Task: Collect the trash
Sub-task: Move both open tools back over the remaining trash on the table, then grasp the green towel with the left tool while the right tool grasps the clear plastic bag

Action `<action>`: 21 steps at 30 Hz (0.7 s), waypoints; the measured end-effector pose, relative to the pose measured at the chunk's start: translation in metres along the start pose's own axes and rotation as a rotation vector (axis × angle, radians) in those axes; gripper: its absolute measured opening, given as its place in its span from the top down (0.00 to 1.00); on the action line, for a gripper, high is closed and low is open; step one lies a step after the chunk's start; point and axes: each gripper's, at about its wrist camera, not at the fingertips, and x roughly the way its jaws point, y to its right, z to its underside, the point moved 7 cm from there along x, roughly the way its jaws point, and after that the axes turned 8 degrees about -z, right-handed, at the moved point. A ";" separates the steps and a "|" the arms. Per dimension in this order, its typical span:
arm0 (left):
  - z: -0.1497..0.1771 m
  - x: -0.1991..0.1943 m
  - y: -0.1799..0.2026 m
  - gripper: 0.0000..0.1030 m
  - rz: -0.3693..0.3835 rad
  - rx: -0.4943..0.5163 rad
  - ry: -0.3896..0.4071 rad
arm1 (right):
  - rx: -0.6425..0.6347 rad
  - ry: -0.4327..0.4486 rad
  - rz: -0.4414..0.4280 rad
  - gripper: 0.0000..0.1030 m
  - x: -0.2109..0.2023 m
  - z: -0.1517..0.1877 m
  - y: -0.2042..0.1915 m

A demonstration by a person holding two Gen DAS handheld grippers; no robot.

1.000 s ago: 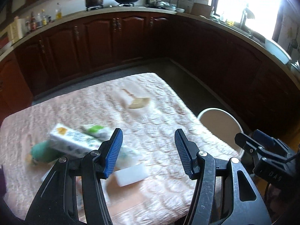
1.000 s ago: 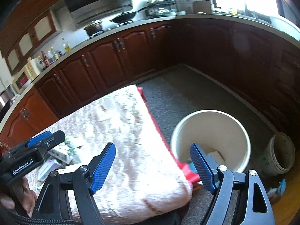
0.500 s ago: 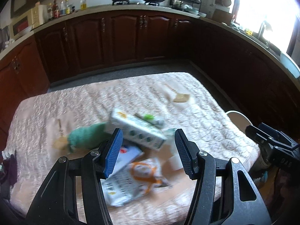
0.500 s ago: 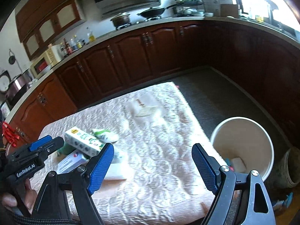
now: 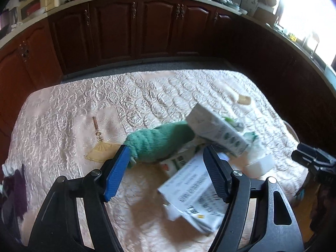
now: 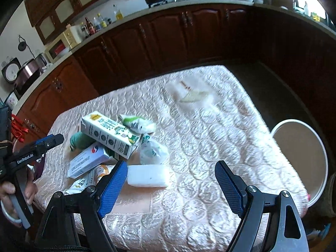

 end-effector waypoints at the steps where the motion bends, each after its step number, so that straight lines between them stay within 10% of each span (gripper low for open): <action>1: 0.001 0.005 -0.002 0.30 0.003 0.015 -0.007 | -0.002 -0.010 0.002 0.19 0.006 -0.001 0.000; 15: -0.011 0.068 0.006 0.31 -0.031 0.199 -0.081 | -0.016 -0.148 -0.056 0.19 0.087 -0.016 -0.006; 21: -0.010 0.077 0.009 0.49 -0.073 0.240 -0.072 | 0.019 -0.183 -0.107 0.60 0.111 -0.014 -0.006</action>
